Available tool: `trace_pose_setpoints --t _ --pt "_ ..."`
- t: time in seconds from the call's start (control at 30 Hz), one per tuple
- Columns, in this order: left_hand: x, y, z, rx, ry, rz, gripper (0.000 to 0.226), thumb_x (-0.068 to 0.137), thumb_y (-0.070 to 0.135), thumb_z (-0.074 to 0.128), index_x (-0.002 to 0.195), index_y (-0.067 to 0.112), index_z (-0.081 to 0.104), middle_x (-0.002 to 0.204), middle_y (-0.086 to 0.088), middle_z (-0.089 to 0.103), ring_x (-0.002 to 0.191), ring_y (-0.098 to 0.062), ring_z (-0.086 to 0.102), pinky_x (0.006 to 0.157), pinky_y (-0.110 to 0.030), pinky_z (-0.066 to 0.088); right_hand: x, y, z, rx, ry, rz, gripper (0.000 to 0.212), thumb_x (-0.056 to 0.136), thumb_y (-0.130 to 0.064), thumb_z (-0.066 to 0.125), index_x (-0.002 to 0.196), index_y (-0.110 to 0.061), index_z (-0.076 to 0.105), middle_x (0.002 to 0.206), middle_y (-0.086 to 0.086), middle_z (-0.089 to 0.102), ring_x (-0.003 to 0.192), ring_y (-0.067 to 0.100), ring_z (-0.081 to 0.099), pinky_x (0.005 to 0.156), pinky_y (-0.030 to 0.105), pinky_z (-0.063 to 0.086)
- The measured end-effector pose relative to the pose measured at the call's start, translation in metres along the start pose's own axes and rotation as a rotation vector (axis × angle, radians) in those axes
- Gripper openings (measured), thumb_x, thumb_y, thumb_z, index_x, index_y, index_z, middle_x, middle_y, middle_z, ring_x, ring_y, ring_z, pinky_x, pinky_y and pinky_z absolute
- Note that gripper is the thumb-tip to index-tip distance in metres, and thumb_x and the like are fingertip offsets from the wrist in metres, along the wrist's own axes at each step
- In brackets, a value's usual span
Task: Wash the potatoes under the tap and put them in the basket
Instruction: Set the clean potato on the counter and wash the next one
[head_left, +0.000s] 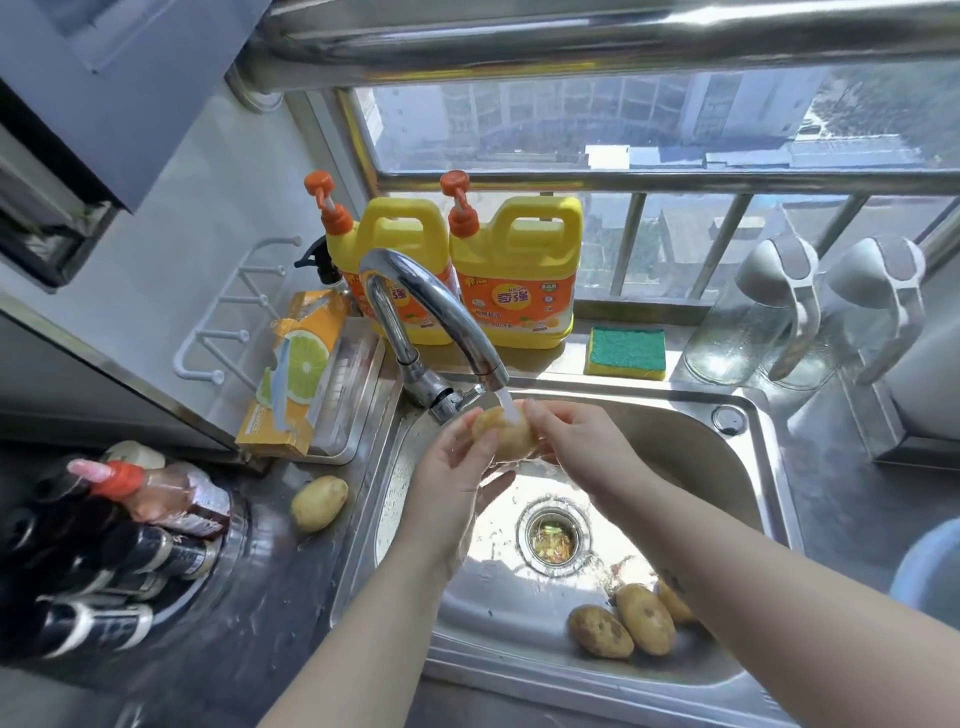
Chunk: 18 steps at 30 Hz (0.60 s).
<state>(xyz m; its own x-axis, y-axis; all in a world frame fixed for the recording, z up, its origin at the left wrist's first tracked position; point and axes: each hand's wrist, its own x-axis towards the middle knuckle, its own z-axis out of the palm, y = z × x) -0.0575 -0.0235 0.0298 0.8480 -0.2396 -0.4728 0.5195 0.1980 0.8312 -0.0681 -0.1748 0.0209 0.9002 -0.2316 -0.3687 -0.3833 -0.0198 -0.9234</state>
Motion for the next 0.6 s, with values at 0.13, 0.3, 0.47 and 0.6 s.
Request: trace_pose_setpoints --t 0.13,0.3,0.47,0.6 --pt "-0.003 0.006 -0.004 -0.176 0.002 -0.143 0.03 0.098 0.023 0.06 0.125 0.011 0.064 0.122 -0.016 0.068 0.093 -0.024 0.071 0.073 -0.031 0.059 -0.002 -0.003 -0.009 -0.055 -0.082 -0.047 0.028 0.104 -0.035 0.053 0.114 -0.026 0.077 0.107 -0.005 0.078 0.105 0.013 0.07 0.101 0.041 0.052" --pt "-0.012 0.008 0.001 -0.228 -0.005 -0.327 0.035 0.097 0.041 0.058 0.111 0.01 0.067 0.086 -0.012 0.074 0.078 -0.021 0.072 0.073 -0.037 0.062 -0.01 -0.003 -0.019 0.082 -0.318 -0.056 0.044 0.089 -0.024 0.072 0.131 -0.032 0.062 0.118 -0.003 0.072 0.111 0.012 0.068 0.097 0.027 0.051" --pt "-0.016 -0.002 -0.004 0.139 -0.006 -0.338 0.051 0.101 0.057 0.041 0.127 0.018 0.061 0.111 -0.006 0.07 0.101 -0.025 0.07 0.081 -0.046 0.06 -0.015 0.012 -0.015 -0.048 -0.277 -0.07 0.034 0.081 -0.042 0.082 0.11 -0.026 0.072 0.107 0.002 0.078 0.105 0.018 0.072 0.101 0.037 0.053" --pt "-0.023 -0.01 -0.015 0.521 -0.057 0.009 0.044 0.095 0.04 0.064 0.137 0.039 0.049 0.131 0.009 0.059 0.111 -0.012 0.065 0.094 -0.037 0.057 -0.017 0.031 -0.009 -0.122 -0.191 0.057 0.064 0.067 -0.069 0.078 0.108 -0.02 0.068 0.099 0.003 0.078 0.094 0.017 0.072 0.086 0.036 0.053"
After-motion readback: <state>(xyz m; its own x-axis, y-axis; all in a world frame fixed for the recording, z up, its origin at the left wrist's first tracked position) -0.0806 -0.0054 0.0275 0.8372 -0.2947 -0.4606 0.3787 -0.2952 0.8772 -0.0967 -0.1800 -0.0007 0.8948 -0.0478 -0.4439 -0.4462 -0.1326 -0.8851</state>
